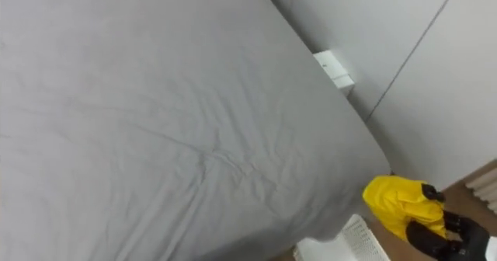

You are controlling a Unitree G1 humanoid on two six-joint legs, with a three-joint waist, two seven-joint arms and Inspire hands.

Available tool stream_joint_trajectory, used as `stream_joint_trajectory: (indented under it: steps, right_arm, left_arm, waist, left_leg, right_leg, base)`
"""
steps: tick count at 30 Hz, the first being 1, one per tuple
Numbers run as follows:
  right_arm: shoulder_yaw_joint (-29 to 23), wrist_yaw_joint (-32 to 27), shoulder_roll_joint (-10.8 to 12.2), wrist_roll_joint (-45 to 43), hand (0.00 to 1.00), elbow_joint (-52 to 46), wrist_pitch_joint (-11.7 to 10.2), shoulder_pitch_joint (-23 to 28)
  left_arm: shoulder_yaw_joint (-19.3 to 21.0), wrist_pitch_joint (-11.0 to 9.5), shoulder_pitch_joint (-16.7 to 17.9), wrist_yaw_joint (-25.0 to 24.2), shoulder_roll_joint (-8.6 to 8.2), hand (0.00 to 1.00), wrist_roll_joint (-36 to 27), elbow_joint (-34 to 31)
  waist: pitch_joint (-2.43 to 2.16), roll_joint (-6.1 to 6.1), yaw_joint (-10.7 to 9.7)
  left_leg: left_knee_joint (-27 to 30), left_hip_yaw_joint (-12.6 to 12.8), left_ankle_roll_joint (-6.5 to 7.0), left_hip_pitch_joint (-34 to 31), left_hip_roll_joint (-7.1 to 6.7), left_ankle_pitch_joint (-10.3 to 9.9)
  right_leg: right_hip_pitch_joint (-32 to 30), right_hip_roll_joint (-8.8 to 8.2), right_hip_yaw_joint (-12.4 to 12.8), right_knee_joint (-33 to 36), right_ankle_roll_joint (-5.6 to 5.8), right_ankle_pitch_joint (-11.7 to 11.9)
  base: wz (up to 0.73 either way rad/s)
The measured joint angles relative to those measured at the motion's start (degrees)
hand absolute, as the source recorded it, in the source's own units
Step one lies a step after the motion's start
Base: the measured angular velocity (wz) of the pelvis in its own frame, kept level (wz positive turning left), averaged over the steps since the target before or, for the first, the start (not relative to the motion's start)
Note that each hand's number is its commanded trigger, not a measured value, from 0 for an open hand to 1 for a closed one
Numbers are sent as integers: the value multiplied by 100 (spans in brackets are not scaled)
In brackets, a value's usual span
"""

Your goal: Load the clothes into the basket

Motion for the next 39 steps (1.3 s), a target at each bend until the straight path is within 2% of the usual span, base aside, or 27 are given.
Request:
stream_joint_trajectory:
  steps: [2,5,7,10,12,14,17,20,22,23,24,25,27,29,35,39]
  right_arm:
    - [-166,-64,-17,118,100,453,2,-423]
    - [-163,-145,-89,152,100,788,-1,-740]
    - [-155,-203,-190,152,100,1191,2,-1080]
    - [-147,-316,-291,148,100,1630,5,-1524]
    - [-147,-432,-349,154,100,1849,5,-1742]
    - [-113,-622,-414,252,100,1923,-19,-1975]
    - [141,-749,-610,611,100,2230,-67,-2131]
    - [346,-766,-653,607,100,2541,-68,-2237]
    - [420,-761,-655,592,100,2808,-60,-2367]
    - [428,-742,-657,592,92,2892,-60,-2428]
    - [428,-737,-665,593,64,2934,-61,-2462]
    - [428,-732,-682,594,0,2995,-59,-2524]
    - [428,-729,-706,633,0,3056,-63,-2604]
    - [430,-730,-742,758,0,3178,-66,-2670]
    - [535,-731,-816,821,0,3243,-68,-2693]
    - [581,-741,-851,882,0,3270,-67,-2692]
  left_arm:
    - [-2,63,-147,82,-1,0,-4,29]
    - [-128,71,-333,148,1,0,-4,134]
    - [-244,75,-648,204,2,0,-9,351]
    - [-478,67,-982,237,5,0,-261,595]
    - [-696,64,-1080,301,5,0,-484,693]
    - [-883,43,-1209,332,8,0,-685,750]
    - [-1101,4,-1436,335,34,0,-987,805]
    - [-1352,-22,-1596,347,66,0,-1141,807]
    - [-1373,-31,-1648,333,79,0,-1131,801]
    - [-1387,-50,-1673,327,82,0,-1132,794]
    - [-1405,-57,-1701,327,84,0,-1132,792]
    - [-1428,-76,-1744,327,83,0,-1127,780]
    - [-1523,-139,-1784,329,85,0,-1135,783]
    - [-1639,-147,-1866,328,88,0,-1135,782]
    - [-1854,-146,-1997,321,94,0,-1134,782]
    - [-1934,-146,-2003,318,98,0,-1151,778]
  waist:
    - [29,48,-41]
    - [42,119,-124]
    - [81,230,-115]
    - [87,361,-93]
    - [93,440,-79]
    - [85,516,-19]
    - [97,578,107]
    - [105,604,198]
    - [110,616,236]
    - [107,643,225]
    - [114,655,231]
    - [116,679,248]
    - [117,708,267]
    - [119,714,357]
    - [144,761,402]
    - [145,761,434]
  left_leg:
    - [64,129,27,-309,0,15]
    - [207,190,41,-687,-3,17]
    - [256,223,109,-1052,-17,50]
    - [409,289,142,-1519,-47,76]
    - [431,308,163,-1676,-69,89]
    - [452,346,188,-1893,-92,110]
    - [563,312,209,-2206,-86,138]
    - [552,301,219,-2389,-92,200]
    - [547,282,223,-2473,-95,225]
    - [549,227,225,-2556,-111,241]
    - [549,207,229,-2599,-117,251]
    - [552,178,237,-2696,-124,270]
    - [573,160,247,-2816,-127,282]
    - [603,108,247,-2902,-133,282]
    - [610,-60,256,-2957,-182,292]
    - [610,-101,257,-2961,-196,292]
  right_leg:
    - [-415,6,104,178,12,7]
    - [-869,-11,146,340,16,6]
    - [-1256,-23,195,487,31,27]
    - [-1841,-51,287,840,37,27]
    - [-2072,-55,327,970,37,27]
    - [-2357,-54,418,1028,42,24]
    - [-2649,-81,387,1098,46,30]
    - [-2830,-135,338,1117,32,48]
    - [-2913,-133,320,1116,26,59]
    - [-2983,-145,285,1121,25,61]
    - [-3018,-150,273,1124,25,64]
    - [-3106,-153,256,1127,27,78]
    - [-3211,-161,224,1142,28,88]
    - [-3294,-225,61,1213,25,88]
    - [-3296,-289,-71,1204,24,49]
    - [-3286,-314,-86,1200,28,47]
  base:
    - [-30]
    - [-14]
    - [-11]
    - [-9]
    - [-9]
    - [-18]
    - [4]
    - [10]
    - [8]
    - [13]
    - [17]
    - [14]
    - [10]
    - [7]
    - [13]
    - [3]
